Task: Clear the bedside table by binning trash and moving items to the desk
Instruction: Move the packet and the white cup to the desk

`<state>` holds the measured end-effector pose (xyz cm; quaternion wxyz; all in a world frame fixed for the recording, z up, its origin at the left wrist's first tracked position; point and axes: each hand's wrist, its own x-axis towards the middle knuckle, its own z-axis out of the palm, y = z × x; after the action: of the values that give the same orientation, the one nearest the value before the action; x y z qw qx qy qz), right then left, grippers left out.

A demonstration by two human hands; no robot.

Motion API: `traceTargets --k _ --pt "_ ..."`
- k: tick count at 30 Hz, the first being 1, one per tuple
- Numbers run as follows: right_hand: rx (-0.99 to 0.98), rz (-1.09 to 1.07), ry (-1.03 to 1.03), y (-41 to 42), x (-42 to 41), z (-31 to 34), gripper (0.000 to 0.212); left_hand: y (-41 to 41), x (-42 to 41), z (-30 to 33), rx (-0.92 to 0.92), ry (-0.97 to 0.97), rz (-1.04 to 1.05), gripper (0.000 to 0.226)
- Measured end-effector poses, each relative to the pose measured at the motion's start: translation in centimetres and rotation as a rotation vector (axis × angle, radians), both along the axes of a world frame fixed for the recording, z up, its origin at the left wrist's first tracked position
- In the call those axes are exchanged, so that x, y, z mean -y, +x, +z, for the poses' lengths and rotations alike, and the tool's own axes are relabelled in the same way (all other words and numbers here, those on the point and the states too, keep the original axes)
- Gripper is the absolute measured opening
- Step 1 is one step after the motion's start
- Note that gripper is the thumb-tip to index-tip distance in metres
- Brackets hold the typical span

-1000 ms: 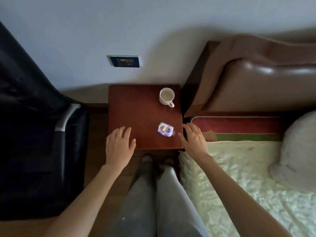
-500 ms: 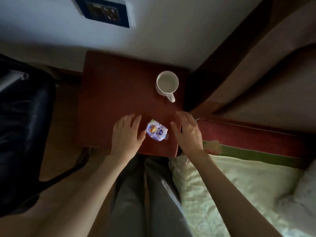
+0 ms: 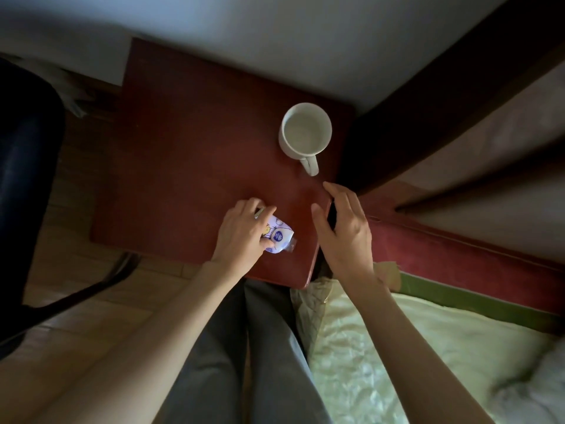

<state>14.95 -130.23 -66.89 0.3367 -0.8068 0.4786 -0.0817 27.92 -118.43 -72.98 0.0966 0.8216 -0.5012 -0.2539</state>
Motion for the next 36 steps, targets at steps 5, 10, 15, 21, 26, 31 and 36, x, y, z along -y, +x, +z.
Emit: traceTargets --k 5,10,15,21,26,31,36 --pt "0.001 -0.021 0.036 1.0 0.4 0.0 0.043 0.6 -0.5 0.6 -0.151 0.011 0.286 0.032" --pt "-0.034 -0.086 0.090 3.0 1.0 -0.7 0.053 1.3 -1.4 1.3 -0.349 -0.057 0.521 0.017" --pt "-0.073 -0.178 0.052 4.7 1.6 -2.4 0.033 2.2 -3.0 1.4 -0.467 -0.121 0.689 0.023" --pt "-0.027 -0.266 0.019 6.0 2.6 -2.8 0.018 3.4 -4.8 2.2 -0.538 -0.197 0.809 0.028" --pt "0.065 -0.185 -0.037 7.9 3.4 -1.5 0.016 4.0 -5.8 3.9 -0.609 -0.273 0.915 0.027" --pt "0.019 -0.073 -0.064 11.2 3.6 0.3 0.021 4.6 -7.0 6.7 -0.616 -0.377 1.014 0.030" --pt "-0.025 0.091 -0.069 11.6 0.8 4.7 0.016 4.9 -9.4 11.2 -0.514 -0.437 1.061 0.029"
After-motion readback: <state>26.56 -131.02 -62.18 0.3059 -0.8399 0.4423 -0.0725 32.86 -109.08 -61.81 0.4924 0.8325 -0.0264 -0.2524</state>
